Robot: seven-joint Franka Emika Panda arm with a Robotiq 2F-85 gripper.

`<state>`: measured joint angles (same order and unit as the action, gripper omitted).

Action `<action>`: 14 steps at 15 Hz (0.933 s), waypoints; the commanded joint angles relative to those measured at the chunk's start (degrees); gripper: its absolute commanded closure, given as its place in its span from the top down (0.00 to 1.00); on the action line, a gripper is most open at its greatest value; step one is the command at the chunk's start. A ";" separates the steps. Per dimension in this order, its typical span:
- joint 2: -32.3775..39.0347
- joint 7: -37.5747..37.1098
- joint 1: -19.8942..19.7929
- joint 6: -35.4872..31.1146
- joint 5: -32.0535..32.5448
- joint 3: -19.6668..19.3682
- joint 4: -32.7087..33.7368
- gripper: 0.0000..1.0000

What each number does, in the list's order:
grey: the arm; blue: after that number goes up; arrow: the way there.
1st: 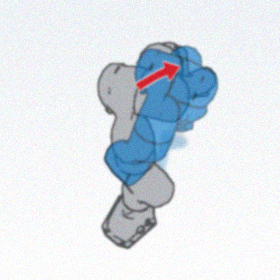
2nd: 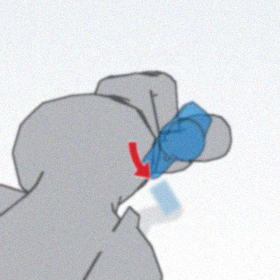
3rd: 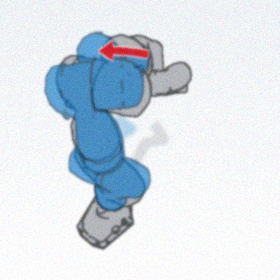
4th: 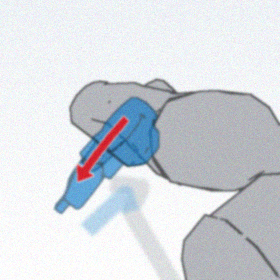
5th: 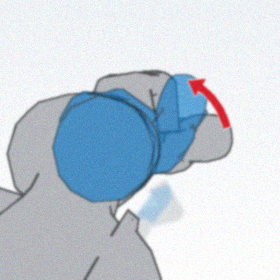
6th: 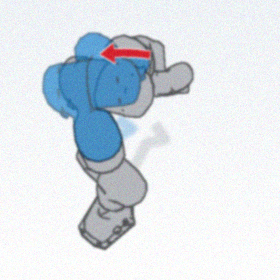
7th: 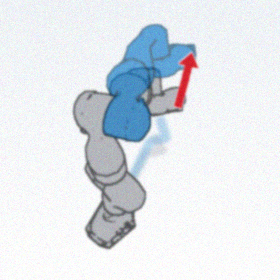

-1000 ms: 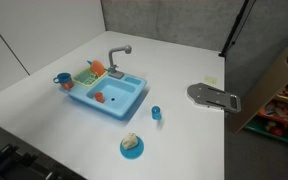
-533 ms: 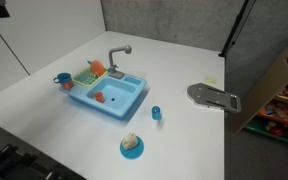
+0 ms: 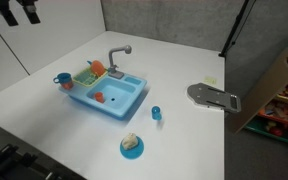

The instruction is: Pick up the orange cup from the sink and place it on the light blue surface before the dish rack

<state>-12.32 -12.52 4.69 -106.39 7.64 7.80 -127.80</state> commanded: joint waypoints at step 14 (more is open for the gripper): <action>18.75 -13.90 -3.94 -16.93 4.94 -6.28 1.69 1.00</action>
<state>2.08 -22.46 0.47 -121.31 11.17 2.42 -127.86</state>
